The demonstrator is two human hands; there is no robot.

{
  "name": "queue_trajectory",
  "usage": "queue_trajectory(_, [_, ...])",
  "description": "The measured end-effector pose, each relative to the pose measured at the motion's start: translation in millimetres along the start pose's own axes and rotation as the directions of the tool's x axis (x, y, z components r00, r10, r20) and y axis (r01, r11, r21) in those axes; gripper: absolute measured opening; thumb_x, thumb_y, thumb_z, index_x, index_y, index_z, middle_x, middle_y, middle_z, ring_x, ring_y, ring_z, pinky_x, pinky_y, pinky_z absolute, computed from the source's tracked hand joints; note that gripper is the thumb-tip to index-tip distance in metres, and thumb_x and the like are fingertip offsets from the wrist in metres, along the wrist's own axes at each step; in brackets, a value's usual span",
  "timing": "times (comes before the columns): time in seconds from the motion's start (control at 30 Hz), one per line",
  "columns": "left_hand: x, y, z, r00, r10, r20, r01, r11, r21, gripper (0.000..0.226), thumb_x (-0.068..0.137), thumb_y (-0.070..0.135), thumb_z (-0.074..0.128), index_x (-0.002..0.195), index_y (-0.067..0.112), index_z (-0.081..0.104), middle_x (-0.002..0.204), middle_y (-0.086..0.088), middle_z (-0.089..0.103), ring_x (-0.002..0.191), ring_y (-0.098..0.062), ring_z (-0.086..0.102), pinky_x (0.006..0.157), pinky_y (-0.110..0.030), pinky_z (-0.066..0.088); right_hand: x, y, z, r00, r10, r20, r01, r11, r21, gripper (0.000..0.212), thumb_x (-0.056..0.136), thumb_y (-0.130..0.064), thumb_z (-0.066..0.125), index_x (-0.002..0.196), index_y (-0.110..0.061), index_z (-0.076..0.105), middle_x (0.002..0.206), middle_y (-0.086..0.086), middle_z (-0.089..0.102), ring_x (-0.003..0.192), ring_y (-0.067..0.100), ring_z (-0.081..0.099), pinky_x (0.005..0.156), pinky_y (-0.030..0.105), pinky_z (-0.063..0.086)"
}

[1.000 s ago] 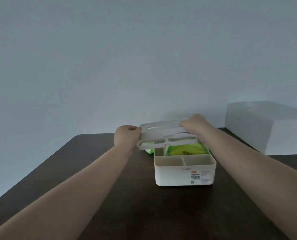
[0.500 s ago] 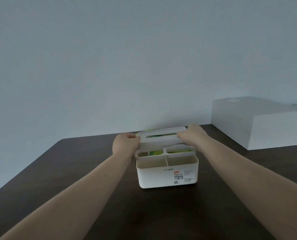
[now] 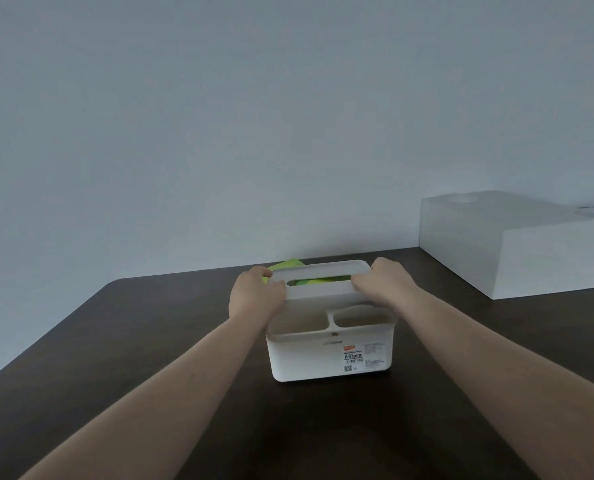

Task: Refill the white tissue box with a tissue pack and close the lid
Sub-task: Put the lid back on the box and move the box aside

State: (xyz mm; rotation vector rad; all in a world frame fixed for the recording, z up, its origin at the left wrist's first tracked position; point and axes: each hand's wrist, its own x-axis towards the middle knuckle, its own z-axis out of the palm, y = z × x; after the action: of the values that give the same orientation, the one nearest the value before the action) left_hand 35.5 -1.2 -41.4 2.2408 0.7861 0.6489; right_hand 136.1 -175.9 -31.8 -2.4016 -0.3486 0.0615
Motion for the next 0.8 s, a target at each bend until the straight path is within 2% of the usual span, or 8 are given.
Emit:
queue_trajectory(0.17, [2.8,0.3,6.9,0.997,-0.039,0.060,0.035,0.997,0.065,0.054,0.090,0.038,0.051,0.139,0.015,0.044,0.143,-0.008,0.041,0.126,-0.028,0.049,0.097,-0.037,0.043,4.7,6.6,7.2,1.000,0.001,0.003,-0.001,0.998,-0.056,0.042,0.085,-0.040,0.049,0.112,-0.008,0.054,0.106,0.010,0.061,0.091,0.030,0.057,0.070,0.034,0.043])
queue_trajectory(0.3, [9.3,0.1,10.3,0.981,-0.058,0.186,0.053,0.998,0.029,0.056,0.093,0.035,0.044,0.144,0.011,0.038,0.149,-0.010,0.038,0.133,-0.031,0.042,0.107,-0.038,0.038,8.4,6.5,7.9,0.999,-0.016,0.027,0.017,0.999,-0.034,0.040,0.087,-0.038,0.047,0.115,-0.010,0.050,0.109,0.008,0.058,0.099,0.030,0.056,0.078,0.036,0.044])
queue_trajectory(0.4, [14.3,0.2,9.7,0.963,-0.078,0.258,0.113,0.986,-0.123,0.057,0.096,0.030,0.041,0.150,0.017,0.031,0.149,-0.007,0.042,0.121,-0.026,0.052,0.095,-0.031,0.044,13.0,5.4,8.6,0.994,-0.097,0.052,0.093,0.993,0.073,0.019,0.087,-0.030,0.049,0.092,-0.012,0.044,0.093,0.005,0.052,0.088,0.026,0.053,0.073,0.035,0.043])
queue_trajectory(0.47, [17.7,-0.9,10.1,0.959,-0.065,0.277,0.128,0.968,-0.216,0.048,0.099,0.023,0.036,0.146,0.018,0.038,0.142,-0.005,0.045,0.085,-0.010,0.053,0.068,-0.020,0.040,15.7,3.1,8.0,0.986,-0.155,0.057,0.151,0.986,0.071,0.017,0.088,-0.025,0.050,0.080,-0.012,0.042,0.083,0.003,0.048,0.081,0.025,0.047,0.065,0.033,0.037])
queue_trajectory(0.5, [20.1,-2.3,10.9,0.960,-0.068,0.273,0.141,0.956,-0.258,0.040,0.100,0.019,0.034,0.138,0.020,0.048,0.134,-0.006,0.047,0.074,-0.008,0.047,0.063,-0.019,0.036,17.3,1.9,7.5,0.983,-0.171,0.061,0.167,0.984,0.056,0.019,0.089,-0.025,0.049,0.077,-0.012,0.042,0.080,0.002,0.047,0.082,0.025,0.046,0.062,0.032,0.034])
queue_trajectory(0.57, [25.4,-6.4,12.1,0.961,-0.079,0.263,0.160,0.939,-0.304,0.040,0.099,0.015,0.033,0.133,0.022,0.053,0.131,-0.006,0.051,0.083,-0.016,0.051,0.075,-0.024,0.041,21.8,1.2,8.1,0.981,-0.180,0.073,0.178,0.984,0.025,0.021,0.092,-0.024,0.048,0.076,-0.011,0.045,0.078,0.002,0.047,0.082,0.024,0.047,0.061,0.030,0.033])
queue_trajectory(0.7, [34.5,-11.1,14.7,0.954,-0.082,0.288,0.138,0.974,-0.179,0.052,0.095,0.014,0.031,0.145,0.021,0.041,0.141,-0.009,0.051,0.120,-0.034,0.054,0.101,-0.038,0.044,30.0,1.0,10.4,0.979,-0.169,0.113,0.177,0.982,-0.068,0.021,0.095,-0.022,0.042,0.089,-0.006,0.053,0.090,0.006,0.053,0.086,0.025,0.049,0.069,0.031,0.036])
queue_trajectory(0.8, [38.2,-10.2,13.7,0.954,-0.072,0.290,0.099,0.992,-0.081,0.052,0.094,0.013,0.031,0.145,0.020,0.041,0.142,-0.011,0.052,0.126,-0.036,0.052,0.108,-0.042,0.042,33.6,0.1,9.8,0.978,-0.158,0.133,0.177,0.974,-0.143,0.025,0.094,-0.021,0.041,0.070,-0.015,0.044,0.079,0.003,0.050,0.084,0.025,0.049,0.058,0.029,0.032])
